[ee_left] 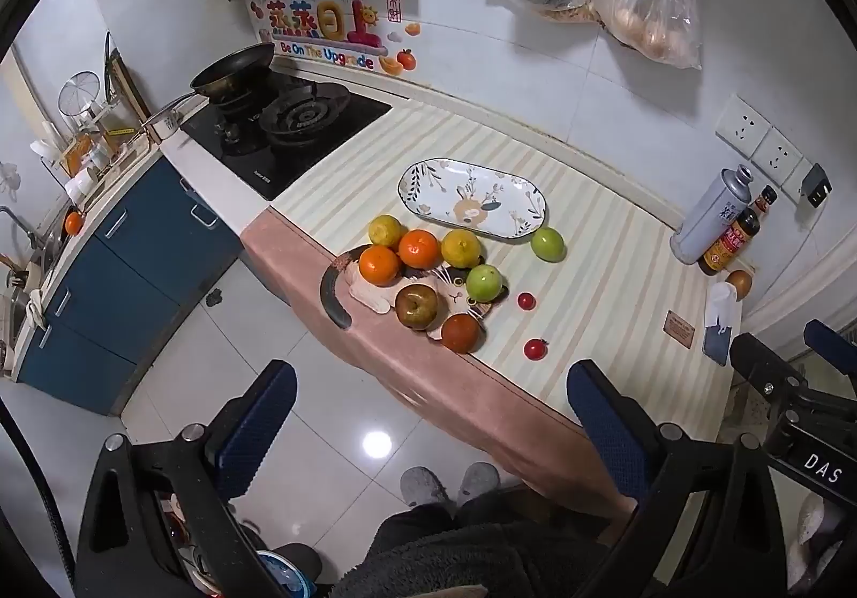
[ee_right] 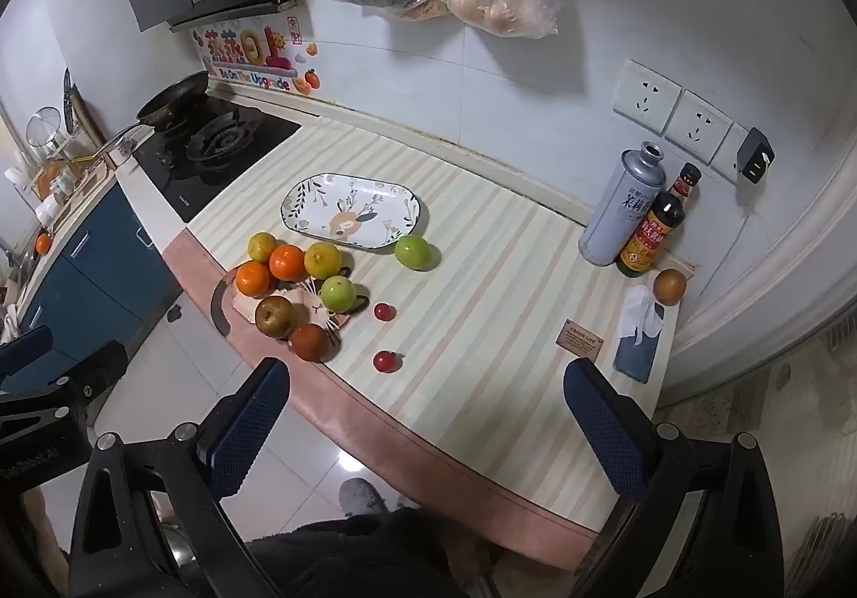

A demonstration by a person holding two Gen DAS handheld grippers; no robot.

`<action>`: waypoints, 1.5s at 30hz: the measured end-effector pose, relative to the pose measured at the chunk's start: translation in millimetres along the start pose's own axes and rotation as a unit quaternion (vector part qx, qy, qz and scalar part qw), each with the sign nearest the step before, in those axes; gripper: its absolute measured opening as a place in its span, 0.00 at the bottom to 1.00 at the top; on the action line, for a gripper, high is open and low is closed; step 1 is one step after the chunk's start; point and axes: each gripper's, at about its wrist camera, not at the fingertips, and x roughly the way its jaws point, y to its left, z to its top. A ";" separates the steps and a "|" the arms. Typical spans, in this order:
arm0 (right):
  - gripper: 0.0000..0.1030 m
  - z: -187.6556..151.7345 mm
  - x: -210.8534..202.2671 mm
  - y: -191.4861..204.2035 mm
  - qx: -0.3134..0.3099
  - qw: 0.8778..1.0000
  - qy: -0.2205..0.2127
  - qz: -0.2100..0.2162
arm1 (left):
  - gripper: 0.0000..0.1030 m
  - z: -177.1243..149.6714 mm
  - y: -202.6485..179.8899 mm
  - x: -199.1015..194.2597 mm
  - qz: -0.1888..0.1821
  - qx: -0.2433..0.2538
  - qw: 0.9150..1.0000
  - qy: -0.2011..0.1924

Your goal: Organize fruits

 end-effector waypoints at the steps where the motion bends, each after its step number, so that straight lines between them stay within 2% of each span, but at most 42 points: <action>1: 1.00 0.0 -0.1 0.1 0.002 1.000 -0.002 0.003 | 1.00 -0.1 0.1 -0.1 -0.002 -0.001 1.000 -0.001; 28: 1.00 2.3 1.8 12.9 -0.009 1.000 -0.001 0.005 | 1.00 0.2 1.2 -1.7 -0.001 -0.001 1.000 -0.001; 38: 1.00 3.0 3.2 16.2 -0.010 1.000 -0.005 0.005 | 1.00 11.4 2.4 -9.4 0.001 -0.002 1.000 -0.004; 45: 1.00 3.3 3.2 15.5 -0.011 1.000 -0.006 0.005 | 1.00 7.4 7.9 -1.1 -0.002 -0.005 1.000 -0.003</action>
